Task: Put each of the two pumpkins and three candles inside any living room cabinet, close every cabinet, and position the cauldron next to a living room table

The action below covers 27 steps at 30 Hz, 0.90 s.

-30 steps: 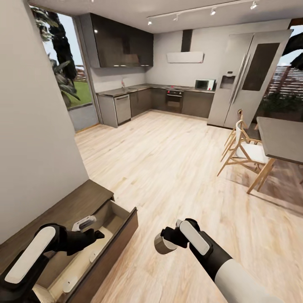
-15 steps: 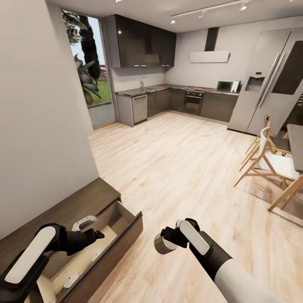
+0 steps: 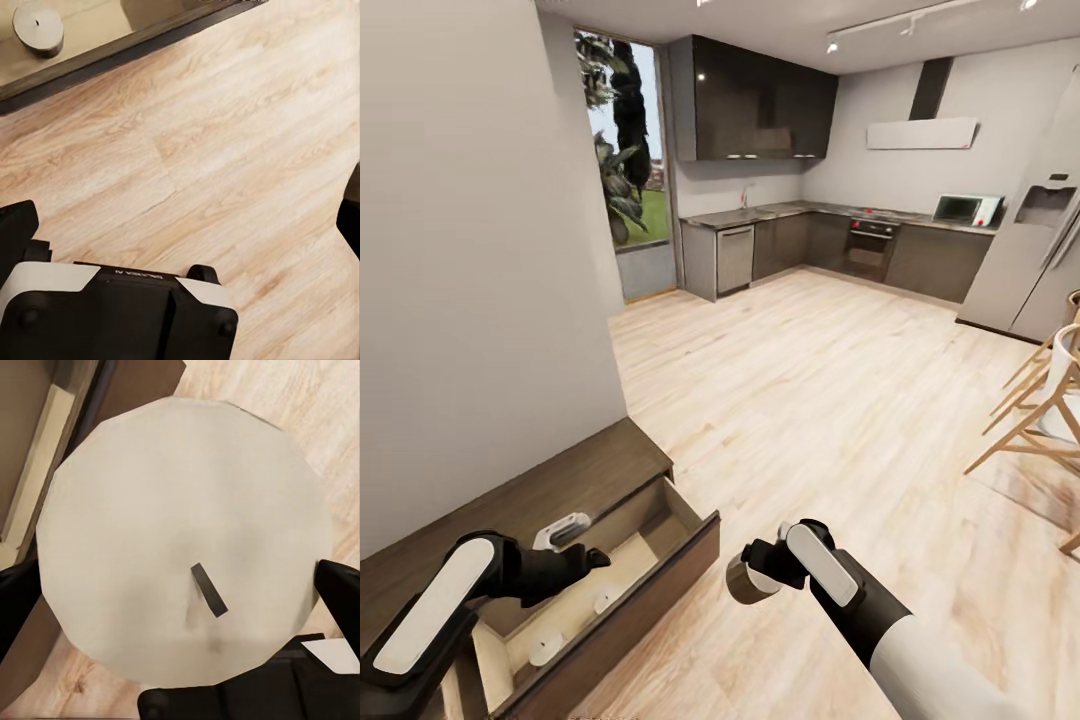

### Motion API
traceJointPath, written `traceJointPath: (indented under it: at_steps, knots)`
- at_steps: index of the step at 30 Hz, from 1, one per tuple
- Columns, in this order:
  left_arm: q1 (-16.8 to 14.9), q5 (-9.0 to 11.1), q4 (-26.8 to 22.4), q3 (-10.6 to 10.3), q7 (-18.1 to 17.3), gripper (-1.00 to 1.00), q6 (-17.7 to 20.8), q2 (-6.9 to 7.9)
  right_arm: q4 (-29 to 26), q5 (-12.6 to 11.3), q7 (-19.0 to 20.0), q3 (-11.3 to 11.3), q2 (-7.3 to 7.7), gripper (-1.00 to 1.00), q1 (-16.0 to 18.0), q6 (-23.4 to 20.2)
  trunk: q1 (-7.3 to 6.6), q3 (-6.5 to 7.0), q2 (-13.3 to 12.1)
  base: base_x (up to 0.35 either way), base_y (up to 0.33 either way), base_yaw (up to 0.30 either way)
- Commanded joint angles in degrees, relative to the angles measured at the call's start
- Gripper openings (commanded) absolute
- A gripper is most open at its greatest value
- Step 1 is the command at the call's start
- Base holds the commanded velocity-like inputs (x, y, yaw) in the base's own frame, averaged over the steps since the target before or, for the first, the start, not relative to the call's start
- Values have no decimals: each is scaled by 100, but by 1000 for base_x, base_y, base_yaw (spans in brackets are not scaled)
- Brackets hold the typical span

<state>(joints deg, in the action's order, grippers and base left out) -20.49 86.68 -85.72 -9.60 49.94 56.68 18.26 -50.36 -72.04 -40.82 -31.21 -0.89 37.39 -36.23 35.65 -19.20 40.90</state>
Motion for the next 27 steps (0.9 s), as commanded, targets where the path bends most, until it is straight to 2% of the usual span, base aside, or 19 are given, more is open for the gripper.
traceJointPath:
  at_steps: [1, 5, 14, 27]
  knots:
    - [-8, 51, -5, -18, 60, 100, 5, 3, -9, -47, -49, -8, 2, -100, 6, 2, 1, -8, 7, 6, -8, 283]
    - [-8, 51, -6, -32, 60, 100, 4, 10, -9, -47, -49, -8, 1, -100, 7, 2, 1, -8, 7, 113, -2, 283]
    - [-8, 50, -3, -33, 60, 100, 3, 11, -9, -47, -40, -8, -3, -100, 9, 2, 1, -8, 7, 277, -66, 283]
    - [-8, 51, -1, -33, 60, 100, 3, 11, -9, -47, -40, -8, -1, -100, 9, -1, 1, -8, 7, 239, -200, 283]
